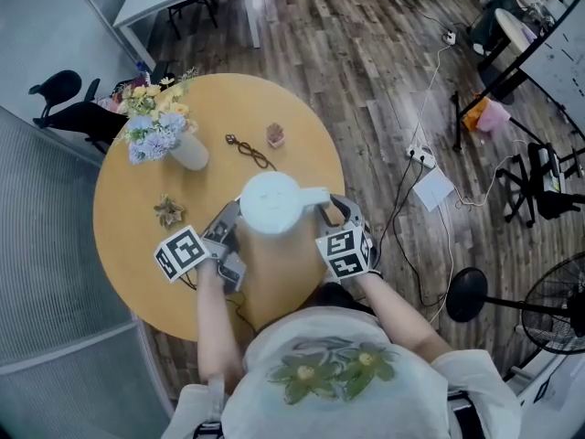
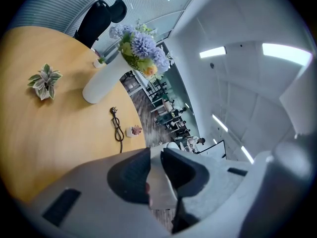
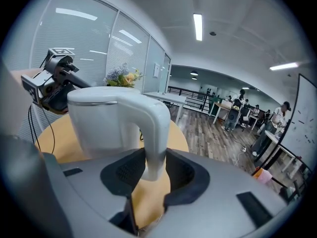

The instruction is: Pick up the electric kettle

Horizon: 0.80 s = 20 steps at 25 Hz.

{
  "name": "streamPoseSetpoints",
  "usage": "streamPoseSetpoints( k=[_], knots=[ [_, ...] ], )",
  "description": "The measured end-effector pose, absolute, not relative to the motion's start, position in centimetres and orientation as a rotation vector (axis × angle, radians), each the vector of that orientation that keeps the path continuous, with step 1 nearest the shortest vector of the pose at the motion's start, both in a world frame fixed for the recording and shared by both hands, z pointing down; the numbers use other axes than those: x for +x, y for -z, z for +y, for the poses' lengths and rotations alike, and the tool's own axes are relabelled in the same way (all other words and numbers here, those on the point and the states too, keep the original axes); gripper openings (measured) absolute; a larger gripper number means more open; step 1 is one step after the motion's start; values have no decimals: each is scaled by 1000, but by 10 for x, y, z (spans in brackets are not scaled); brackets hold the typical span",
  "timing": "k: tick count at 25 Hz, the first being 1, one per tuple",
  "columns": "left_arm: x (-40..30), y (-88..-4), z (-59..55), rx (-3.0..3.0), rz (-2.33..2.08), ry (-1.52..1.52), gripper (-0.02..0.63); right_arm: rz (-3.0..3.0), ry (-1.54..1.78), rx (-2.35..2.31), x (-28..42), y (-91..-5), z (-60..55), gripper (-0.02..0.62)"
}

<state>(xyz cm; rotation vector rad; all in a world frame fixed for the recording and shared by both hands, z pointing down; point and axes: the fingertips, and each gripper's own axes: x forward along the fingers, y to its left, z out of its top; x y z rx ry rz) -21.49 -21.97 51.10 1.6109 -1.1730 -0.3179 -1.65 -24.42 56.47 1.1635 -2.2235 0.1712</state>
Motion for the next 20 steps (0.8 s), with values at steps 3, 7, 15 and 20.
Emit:
streamPoseSetpoints(
  k=[3,7,15,20],
  knots=[
    [-217,-510,-219,1600,-1183,342,84,-2234,-180,1172,-18,-563,-244,140],
    [-220,-510,-220,1596,-1222,367,78,-2230,-197,1151,-19,-564,-245,140],
    [-217,-509,-220,1597,-1232,378,71,-2210,-219,1138,-16,-566,-247,140],
    [-219,-508,-221,1581,-1252,369,63,-2203,-230,1130,-17,-564,-250,138]
  ],
)
